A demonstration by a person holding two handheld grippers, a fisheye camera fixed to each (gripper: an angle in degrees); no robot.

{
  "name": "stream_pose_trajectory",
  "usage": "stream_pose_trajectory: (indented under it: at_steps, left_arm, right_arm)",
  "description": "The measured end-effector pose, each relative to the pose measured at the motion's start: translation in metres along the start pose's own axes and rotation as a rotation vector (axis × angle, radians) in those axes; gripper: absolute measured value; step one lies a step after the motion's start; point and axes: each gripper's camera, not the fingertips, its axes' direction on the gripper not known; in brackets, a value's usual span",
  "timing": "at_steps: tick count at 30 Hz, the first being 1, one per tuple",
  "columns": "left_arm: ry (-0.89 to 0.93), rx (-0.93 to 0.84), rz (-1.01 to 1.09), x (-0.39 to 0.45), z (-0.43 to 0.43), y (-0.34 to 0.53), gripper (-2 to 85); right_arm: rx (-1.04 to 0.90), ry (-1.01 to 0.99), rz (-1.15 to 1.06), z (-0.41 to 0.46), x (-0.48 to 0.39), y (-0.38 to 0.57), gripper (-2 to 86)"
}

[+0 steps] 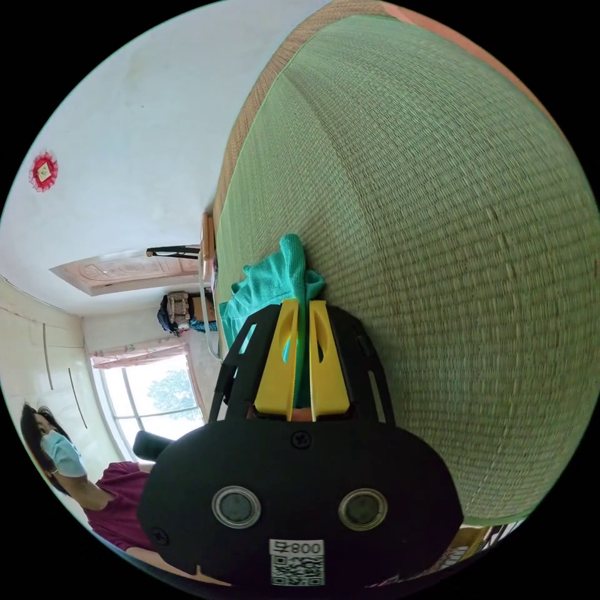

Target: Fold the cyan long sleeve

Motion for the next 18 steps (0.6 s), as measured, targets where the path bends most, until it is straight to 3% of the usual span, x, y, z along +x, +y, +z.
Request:
stream_pose_trajectory:
  at_steps: [10, 18]
  left_arm:
    - [0.02, 0.139, -0.005, -0.031, -0.022, 0.109, 1.0]
    - [0.048, 0.327, -0.12, -0.082, -0.055, 0.256, 1.1]
  right_arm:
    - [0.066, -0.037, -0.105, -0.011, -0.107, 0.003, 2.3]
    - [0.107, -0.083, -0.176, 0.015, -0.207, 0.015, 2.4]
